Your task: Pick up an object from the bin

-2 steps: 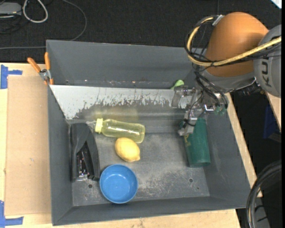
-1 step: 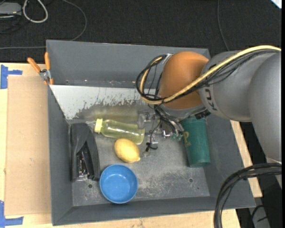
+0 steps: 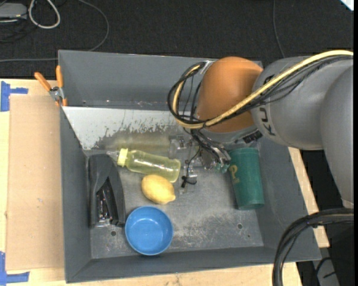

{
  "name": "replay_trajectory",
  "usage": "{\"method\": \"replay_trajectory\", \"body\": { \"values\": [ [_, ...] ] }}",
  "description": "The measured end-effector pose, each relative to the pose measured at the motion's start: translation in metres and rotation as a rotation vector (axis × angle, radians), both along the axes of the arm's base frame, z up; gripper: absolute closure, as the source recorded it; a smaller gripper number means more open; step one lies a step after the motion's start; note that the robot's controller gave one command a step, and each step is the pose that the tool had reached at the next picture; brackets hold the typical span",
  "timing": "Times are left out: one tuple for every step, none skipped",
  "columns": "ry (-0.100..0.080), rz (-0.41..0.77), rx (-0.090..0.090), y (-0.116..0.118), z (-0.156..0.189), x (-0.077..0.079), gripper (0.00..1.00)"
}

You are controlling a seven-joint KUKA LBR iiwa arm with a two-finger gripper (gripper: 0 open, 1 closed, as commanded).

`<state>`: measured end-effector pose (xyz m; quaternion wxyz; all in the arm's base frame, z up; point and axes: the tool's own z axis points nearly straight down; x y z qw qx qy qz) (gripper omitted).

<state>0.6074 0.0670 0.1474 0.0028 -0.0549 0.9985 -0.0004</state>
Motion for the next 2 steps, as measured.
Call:
{"method": "replay_trajectory", "body": {
  "values": [
    [0.004,0.202,0.005,0.058,-0.046,-0.083,0.0],
    [-0.042,0.108,0.01,0.065,-0.068,-0.081,0.0]
  ]
}}
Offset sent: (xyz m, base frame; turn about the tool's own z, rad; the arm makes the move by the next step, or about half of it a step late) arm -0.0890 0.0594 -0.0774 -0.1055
